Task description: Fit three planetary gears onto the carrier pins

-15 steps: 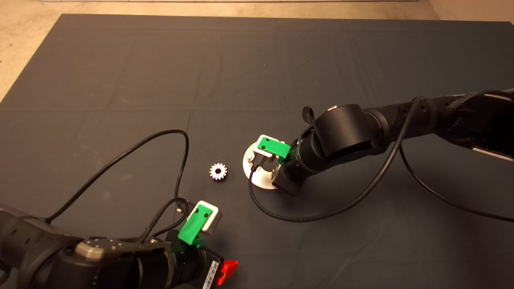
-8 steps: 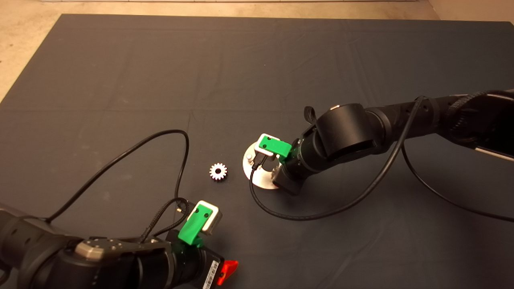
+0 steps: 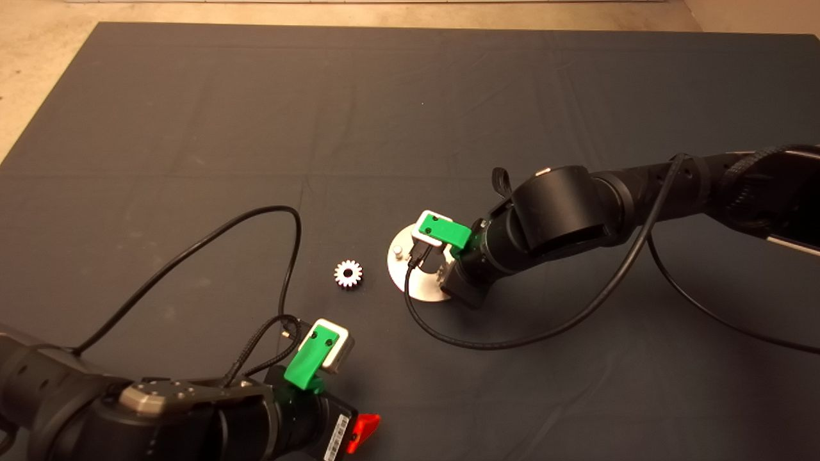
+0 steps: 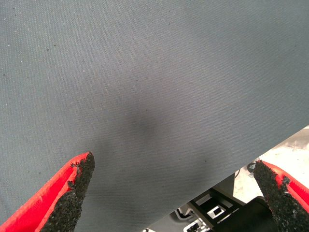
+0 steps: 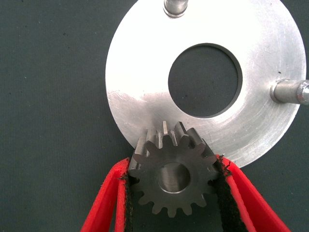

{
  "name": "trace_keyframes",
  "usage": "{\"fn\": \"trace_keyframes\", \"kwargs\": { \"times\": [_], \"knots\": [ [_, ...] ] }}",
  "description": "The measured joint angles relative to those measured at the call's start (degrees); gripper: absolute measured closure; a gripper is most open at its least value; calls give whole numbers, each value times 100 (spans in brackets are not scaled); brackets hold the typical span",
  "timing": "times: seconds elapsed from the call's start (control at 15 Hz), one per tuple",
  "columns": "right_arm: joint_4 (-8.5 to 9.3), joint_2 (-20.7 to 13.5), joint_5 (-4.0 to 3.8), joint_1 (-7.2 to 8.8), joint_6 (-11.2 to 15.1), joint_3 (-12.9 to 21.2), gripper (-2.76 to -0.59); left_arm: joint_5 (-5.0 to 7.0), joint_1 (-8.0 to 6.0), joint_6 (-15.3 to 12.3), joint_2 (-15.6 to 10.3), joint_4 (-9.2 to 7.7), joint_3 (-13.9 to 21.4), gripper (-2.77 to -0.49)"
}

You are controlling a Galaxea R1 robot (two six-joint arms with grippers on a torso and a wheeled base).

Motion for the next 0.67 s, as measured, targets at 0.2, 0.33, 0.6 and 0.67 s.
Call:
{"fn": "trace_keyframes", "kwargs": {
  "times": [0.2,0.33,0.6,0.67],
  "knots": [
    [-18,-5,-43,-2,0,37,-92,2,0,0,0,16,0,-236],
    [-20,-13,-63,-3,0,53,-92,2,0,0,0,21,0,-236],
    [-24,-9,-124,-4,5,80,-92,2,0,0,0,38,0,-236],
    [-24,2,-124,-6,5,80,-92,2,0,0,0,38,0,-236]
  ]
}}
